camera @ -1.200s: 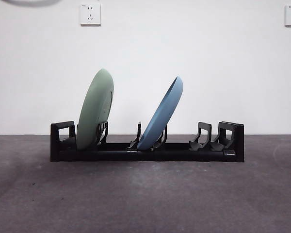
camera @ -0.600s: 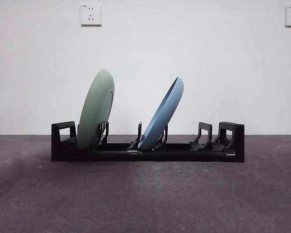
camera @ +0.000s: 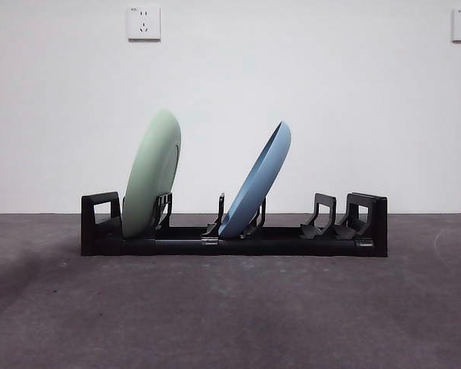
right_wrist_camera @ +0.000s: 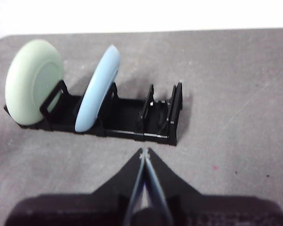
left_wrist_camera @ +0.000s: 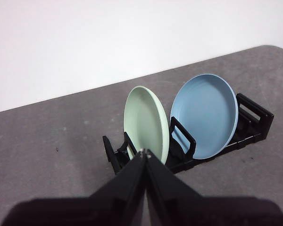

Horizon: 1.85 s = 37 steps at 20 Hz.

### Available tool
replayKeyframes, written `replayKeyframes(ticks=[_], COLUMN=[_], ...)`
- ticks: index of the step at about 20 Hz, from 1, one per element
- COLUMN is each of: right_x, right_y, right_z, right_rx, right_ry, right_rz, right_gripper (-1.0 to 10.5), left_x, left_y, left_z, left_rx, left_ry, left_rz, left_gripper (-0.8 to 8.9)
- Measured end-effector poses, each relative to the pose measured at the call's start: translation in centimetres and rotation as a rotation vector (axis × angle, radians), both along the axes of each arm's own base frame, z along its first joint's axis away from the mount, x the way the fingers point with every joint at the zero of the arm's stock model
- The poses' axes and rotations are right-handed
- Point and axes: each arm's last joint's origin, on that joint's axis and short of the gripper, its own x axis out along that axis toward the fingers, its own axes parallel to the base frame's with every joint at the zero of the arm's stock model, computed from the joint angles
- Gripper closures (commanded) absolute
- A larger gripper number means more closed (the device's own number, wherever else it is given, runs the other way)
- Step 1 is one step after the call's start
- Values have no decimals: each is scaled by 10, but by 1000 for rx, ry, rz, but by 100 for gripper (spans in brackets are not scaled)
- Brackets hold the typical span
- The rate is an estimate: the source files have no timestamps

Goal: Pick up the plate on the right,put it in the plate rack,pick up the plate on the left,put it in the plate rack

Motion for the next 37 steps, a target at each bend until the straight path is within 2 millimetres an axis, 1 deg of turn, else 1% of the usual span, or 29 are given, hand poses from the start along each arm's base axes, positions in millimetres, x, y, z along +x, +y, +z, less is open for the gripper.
replayKeyframes(ticks=[7, 9, 12, 13, 15, 16, 17, 20, 21, 23, 25, 27, 30, 37], right_x=[0, 0, 0, 0, 0, 0, 0, 0, 0, 0, 0, 0, 0, 0], right_y=[0, 0, 0, 0, 0, 0, 0, 0, 0, 0, 0, 0, 0, 0], right_z=[0, 0, 0, 0, 0, 0, 0, 0, 0, 0, 0, 0, 0, 0], right_rx=[1, 1, 1, 1, 1, 1, 1, 1, 1, 1, 1, 0, 0, 0], right_ry=[-2, -1, -1, -1, -1, -1, -1, -1, -1, -1, -1, -1, -1, -1], right_rz=[0, 0, 0, 0, 0, 0, 0, 0, 0, 0, 0, 0, 0, 0], right_gripper=[946, 946, 946, 946, 946, 946, 946, 946, 946, 946, 946, 946, 946, 946], left_x=[16, 16, 1, -2, -4, -3, 0, 4, 3, 2, 2, 2, 2, 0], left_y=[-10, -10, 1, 8, 21, 26, 29, 40, 43, 47, 50, 51, 52, 52], left_z=[-9, -13, -15, -13, -15, -23, -37, -93, -112, -143, -166, -183, -198, -205], left_rx=[47, 69, 83, 68, -6, -44, -73, -112, -115, -109, -103, -99, -97, -91], left_ry=[79, 113, 140, 117, 2, -59, -108, -201, -215, -200, -172, -153, -134, -67], left_rz=[-3, -1, 11, 46, 139, 165, 169, 172, 175, 210, 242, 254, 260, 270], left_gripper=[816, 816, 816, 816, 816, 816, 816, 816, 816, 816, 816, 816, 816, 816])
